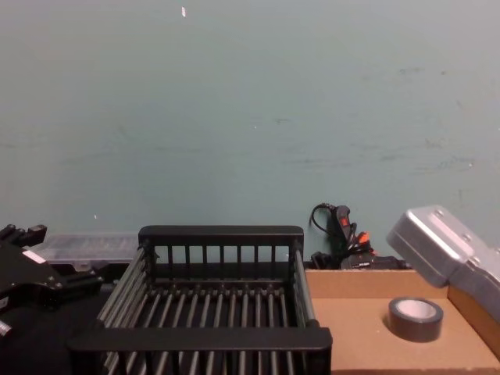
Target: Pick up the white tape and place it into the black box , Pick up the silver tape and place it into the brown box.
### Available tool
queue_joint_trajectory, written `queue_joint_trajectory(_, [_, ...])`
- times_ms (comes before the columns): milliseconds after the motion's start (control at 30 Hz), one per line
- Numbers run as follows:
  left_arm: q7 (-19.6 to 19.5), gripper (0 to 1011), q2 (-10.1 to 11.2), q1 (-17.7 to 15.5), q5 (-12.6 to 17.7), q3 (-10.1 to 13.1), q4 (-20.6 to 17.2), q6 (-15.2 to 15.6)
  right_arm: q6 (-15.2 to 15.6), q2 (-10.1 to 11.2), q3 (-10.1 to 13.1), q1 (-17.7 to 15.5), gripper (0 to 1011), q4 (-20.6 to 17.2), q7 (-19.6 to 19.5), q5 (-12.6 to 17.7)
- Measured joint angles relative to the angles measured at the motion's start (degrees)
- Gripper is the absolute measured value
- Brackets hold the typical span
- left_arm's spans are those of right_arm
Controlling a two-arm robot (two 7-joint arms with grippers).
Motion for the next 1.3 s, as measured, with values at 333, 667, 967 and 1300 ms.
queue_joint_trajectory(333, [0.00,1001,0.00,0.00,0.00,0.00,0.00,0.00,-0.42,0.06,0.00,-0.04,1002,0.21,-0.27,-0.20])
queue_joint_trajectory(667, [0.00,1001,0.00,0.00,0.00,0.00,0.00,0.00,-0.74,-0.16,0.04,0.08,1002,0.78,-0.43,-0.54])
queue_joint_trajectory(967, [0.00,1001,0.00,0.00,0.00,0.00,0.00,0.00,-0.86,-0.30,-0.15,0.34,1002,1.08,-0.25,-0.68])
queue_joint_trajectory(1300, [0.00,1001,0.00,0.00,0.00,0.00,0.00,0.00,-0.77,-0.31,-0.34,0.36,1002,1.08,-0.21,-0.90])
